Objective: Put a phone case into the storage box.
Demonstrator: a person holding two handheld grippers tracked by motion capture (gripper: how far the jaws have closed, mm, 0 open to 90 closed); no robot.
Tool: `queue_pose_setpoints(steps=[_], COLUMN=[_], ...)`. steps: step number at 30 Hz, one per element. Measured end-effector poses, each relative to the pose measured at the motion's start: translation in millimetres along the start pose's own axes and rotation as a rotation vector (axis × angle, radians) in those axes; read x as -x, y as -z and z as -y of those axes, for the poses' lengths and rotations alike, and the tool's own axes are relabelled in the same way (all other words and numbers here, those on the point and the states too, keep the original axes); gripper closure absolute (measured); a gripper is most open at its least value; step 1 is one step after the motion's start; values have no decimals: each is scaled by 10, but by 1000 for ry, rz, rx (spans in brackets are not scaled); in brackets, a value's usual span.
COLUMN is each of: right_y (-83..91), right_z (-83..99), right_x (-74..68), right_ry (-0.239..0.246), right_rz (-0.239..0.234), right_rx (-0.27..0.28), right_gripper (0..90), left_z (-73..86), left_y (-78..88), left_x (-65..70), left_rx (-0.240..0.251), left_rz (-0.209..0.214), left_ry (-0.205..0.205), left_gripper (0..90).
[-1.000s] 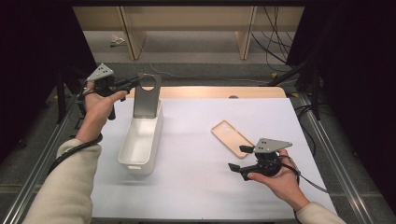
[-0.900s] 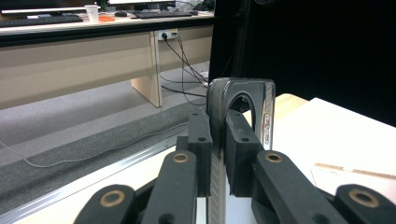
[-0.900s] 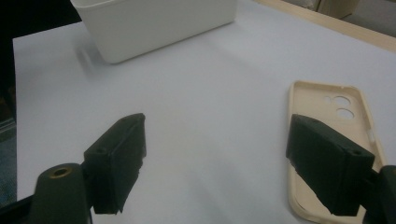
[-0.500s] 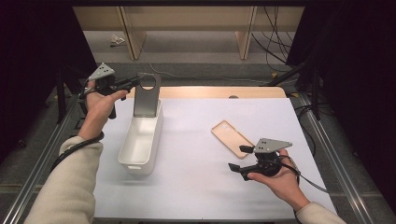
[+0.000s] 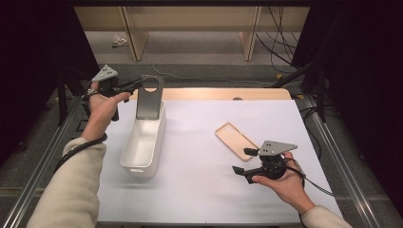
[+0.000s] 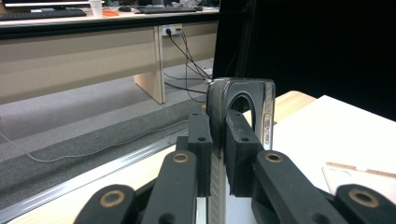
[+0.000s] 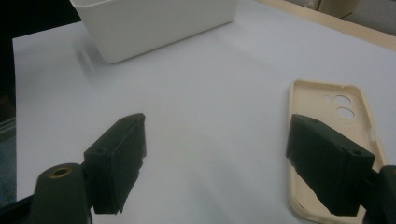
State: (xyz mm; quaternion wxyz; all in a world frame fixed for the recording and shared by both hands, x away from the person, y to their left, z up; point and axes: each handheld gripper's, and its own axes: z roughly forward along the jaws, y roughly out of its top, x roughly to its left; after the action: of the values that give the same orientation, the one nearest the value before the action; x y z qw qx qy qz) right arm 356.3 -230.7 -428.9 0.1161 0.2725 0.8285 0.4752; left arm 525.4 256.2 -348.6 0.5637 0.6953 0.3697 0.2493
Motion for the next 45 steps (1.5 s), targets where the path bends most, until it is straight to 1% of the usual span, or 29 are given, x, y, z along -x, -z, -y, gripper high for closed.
queue_pose_setpoints(steps=[6, 16, 23, 29, 33, 45], right_y=[1, 0, 1, -2, -3, 0], right_z=[0, -2, -2, -1, 1, -1], right_x=[1, -3, -1, 1, 0, 3], right_ry=[-1, -3, -3, -3, -2, -3], right_rz=[0, -1, -2, -3, -2, -3], right_rx=[2, 3, 4, 3, 2, 4], right_gripper=[210, 210, 210, 210, 211, 210], left_z=[48, 147, 185, 227, 258, 300], left_y=[-46, -120, -147, -166, -180, -212], left_x=[-19, -48, -70, -84, -97, -110], left_rx=[-10, -46, -50, -64, -69, -85], left_rz=[-7, -19, -25, -26, -30, -29], left_ry=[10, 6, 17, 16, 26, 28], left_gripper=[814, 814, 814, 813, 813, 812])
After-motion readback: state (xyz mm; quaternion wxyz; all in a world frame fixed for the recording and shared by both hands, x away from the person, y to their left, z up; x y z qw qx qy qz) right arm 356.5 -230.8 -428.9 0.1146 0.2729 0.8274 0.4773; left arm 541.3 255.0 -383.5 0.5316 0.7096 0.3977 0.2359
